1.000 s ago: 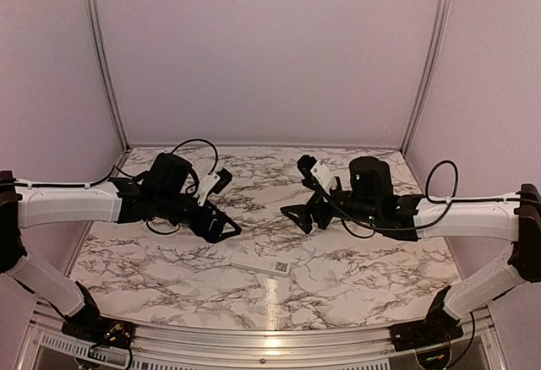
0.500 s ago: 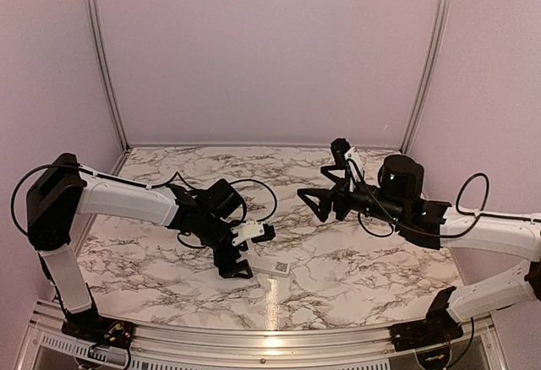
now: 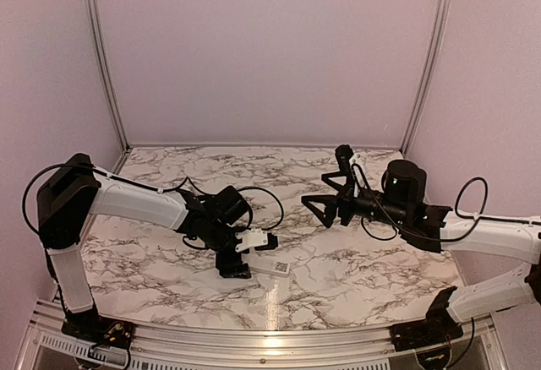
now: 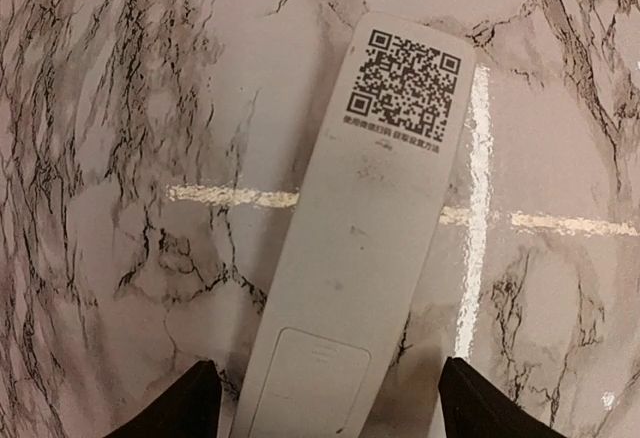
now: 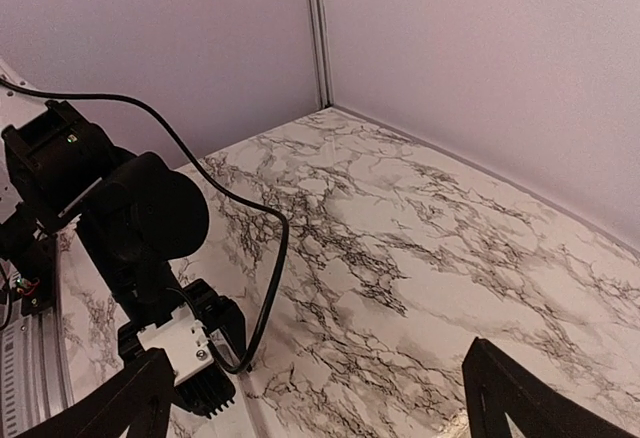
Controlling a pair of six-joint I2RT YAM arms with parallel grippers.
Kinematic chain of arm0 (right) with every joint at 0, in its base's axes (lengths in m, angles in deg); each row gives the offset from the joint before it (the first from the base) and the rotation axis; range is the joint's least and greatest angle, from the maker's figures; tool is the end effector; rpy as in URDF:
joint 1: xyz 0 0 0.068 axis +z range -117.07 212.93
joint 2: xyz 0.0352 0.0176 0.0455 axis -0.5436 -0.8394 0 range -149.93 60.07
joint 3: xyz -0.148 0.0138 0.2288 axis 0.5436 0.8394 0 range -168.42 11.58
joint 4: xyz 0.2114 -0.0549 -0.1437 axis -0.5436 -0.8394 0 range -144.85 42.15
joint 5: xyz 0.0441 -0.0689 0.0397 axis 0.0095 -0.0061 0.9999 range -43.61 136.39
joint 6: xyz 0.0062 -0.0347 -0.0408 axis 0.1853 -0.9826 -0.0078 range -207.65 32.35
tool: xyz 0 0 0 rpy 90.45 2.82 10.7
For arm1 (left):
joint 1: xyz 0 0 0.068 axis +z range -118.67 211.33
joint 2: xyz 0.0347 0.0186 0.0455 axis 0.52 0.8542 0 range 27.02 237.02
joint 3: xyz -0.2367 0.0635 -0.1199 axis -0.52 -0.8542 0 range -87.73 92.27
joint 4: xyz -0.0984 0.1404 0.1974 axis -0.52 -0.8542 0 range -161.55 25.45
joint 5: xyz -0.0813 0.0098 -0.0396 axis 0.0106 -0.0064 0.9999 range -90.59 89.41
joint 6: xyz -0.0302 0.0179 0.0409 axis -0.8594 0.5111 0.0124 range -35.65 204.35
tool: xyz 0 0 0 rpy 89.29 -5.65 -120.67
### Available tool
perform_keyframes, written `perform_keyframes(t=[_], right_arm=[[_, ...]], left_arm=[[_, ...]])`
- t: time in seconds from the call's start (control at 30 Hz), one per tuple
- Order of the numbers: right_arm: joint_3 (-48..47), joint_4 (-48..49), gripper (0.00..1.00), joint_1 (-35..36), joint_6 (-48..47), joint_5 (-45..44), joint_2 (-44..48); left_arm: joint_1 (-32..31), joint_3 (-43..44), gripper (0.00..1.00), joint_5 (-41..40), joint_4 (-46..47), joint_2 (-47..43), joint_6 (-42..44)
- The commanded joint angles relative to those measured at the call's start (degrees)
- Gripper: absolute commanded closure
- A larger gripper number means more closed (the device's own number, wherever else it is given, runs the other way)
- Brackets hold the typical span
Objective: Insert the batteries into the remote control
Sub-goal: Pick up the remote control from the center of the board.
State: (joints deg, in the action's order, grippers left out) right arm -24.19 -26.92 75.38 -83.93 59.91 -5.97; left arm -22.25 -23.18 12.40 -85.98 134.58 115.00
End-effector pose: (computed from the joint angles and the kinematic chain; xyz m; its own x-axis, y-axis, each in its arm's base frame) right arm 0.1875 0.1828 0.2654 -0.1732 -0.0730 -0.9822 -0.8169 0.5677 0.1019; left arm 0.2112 -0.2999 0.1438 -0.0316 0.8797 -0.4744 0.9971 0.0603 0.0454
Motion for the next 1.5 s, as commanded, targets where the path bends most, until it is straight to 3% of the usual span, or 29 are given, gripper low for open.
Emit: perform_keyframes(t=[0.0,0.07,0.2,0.47,0.67,0.77,0.93,1.17,1.47], right_arm=[[1.6,2.8,0.01,-4.6,3.8,7.3,-0.6],[2.4,4.1,0.01,-6.7,5.1,10.0,-0.9],[3.9,6.3,0.01,-9.7,6.9,14.1,-1.9],[5.9,11.4,0.01,-14.7,10.0,19.7,-2.9],[4.9,9.8,0.01,-14.7,9.1,21.1,-4.4],[4.6,9.7,0.01,-14.7,9.1,22.3,-4.9],[4.6,9.7,0.01,-14.7,9.1,22.3,-4.7],[5.0,9.3,0.01,-14.9,9.0,22.2,-4.0],[5.8,10.2,0.01,-15.6,9.8,22.7,-3.3]], left_arm=[[-0.2,1.7,0.25,-1.4,1.0,1.5,2.1],[-0.3,2.1,0.30,-1.2,0.5,1.8,2.3],[-0.9,2.5,0.52,-1.8,1.2,1.8,1.3],[-1.4,4.2,0.66,-1.0,-1.3,3.0,1.3],[-1.4,5.0,0.68,0.2,-0.6,2.4,-1.0],[-1.6,5.7,0.48,0.0,-0.7,2.7,-1.7],[-2.1,8.8,0.43,-1.7,-2.4,5.3,-2.4],[-2.7,11.2,0.52,-1.3,-4.8,7.9,-1.1],[-2.5,11.1,0.77,2.3,-2.8,5.7,-3.6]])
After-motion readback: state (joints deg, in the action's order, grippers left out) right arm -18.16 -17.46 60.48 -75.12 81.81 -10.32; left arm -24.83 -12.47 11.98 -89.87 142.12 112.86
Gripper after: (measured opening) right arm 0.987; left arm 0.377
